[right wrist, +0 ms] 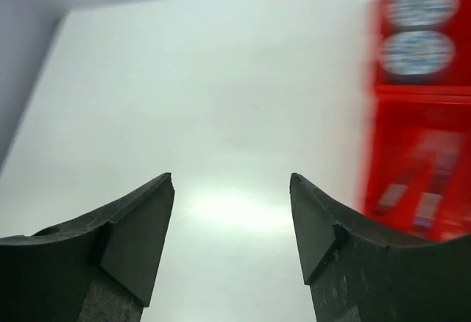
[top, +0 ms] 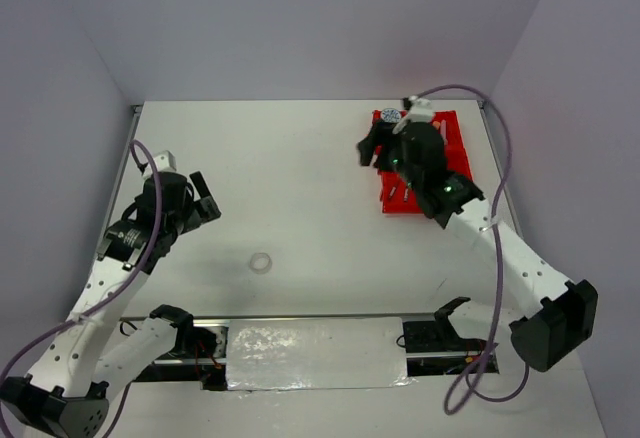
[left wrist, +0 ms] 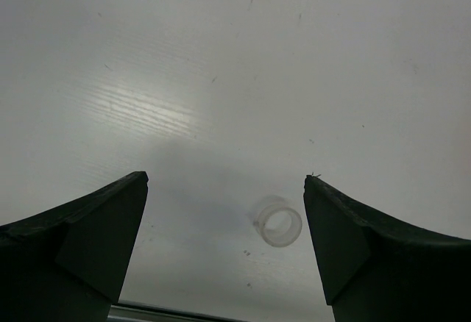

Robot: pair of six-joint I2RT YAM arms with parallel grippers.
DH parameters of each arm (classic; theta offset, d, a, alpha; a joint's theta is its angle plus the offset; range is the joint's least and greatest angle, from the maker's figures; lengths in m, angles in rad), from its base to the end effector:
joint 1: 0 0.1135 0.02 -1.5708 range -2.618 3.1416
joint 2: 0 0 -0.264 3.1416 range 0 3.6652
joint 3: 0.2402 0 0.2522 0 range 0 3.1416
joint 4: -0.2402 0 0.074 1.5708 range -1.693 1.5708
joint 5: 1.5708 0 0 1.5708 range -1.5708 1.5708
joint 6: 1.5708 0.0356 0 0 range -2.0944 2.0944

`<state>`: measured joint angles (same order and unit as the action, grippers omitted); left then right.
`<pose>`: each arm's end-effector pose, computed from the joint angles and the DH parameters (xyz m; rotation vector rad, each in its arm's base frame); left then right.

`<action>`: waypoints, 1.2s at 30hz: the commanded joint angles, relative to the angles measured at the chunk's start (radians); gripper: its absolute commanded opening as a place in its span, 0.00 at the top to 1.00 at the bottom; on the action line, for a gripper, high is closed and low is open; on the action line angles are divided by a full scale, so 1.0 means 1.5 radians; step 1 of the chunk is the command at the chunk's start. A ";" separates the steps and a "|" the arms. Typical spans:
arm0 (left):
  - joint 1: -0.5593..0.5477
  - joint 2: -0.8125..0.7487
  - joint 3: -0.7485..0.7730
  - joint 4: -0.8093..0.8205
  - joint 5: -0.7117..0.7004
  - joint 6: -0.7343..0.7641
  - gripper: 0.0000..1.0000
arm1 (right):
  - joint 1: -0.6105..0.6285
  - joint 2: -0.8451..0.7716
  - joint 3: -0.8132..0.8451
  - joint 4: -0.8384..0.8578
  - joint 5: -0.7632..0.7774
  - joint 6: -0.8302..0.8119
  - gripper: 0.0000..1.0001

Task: Sort the stationery into containers
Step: Pick up the stationery from the center of the board.

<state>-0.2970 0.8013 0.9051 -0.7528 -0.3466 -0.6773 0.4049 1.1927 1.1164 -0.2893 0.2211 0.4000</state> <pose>0.1559 -0.0351 0.3232 -0.5960 2.0973 -0.1689 0.2539 0.1003 0.3611 0.1430 1.9354 0.3238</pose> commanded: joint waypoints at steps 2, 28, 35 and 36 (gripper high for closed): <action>0.004 0.034 0.077 -0.018 -0.084 0.037 0.01 | 0.223 0.058 -0.063 0.119 -0.083 -0.005 0.29; 0.044 -0.065 0.037 0.003 -0.120 0.043 0.01 | 0.499 0.560 0.241 -0.054 -0.011 -0.005 0.52; 0.048 -0.064 0.033 0.013 -0.103 0.054 0.01 | 0.500 0.597 0.261 -0.075 -0.029 -0.009 0.88; 0.048 -0.064 0.033 0.014 -0.098 0.056 0.01 | 0.498 0.592 0.259 -0.075 -0.028 -0.010 0.97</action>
<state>-0.2317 0.7109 0.9550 -0.7799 -0.5140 -0.6262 1.1465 2.0838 1.4723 -0.3977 0.1932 0.3859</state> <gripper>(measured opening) 0.993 0.097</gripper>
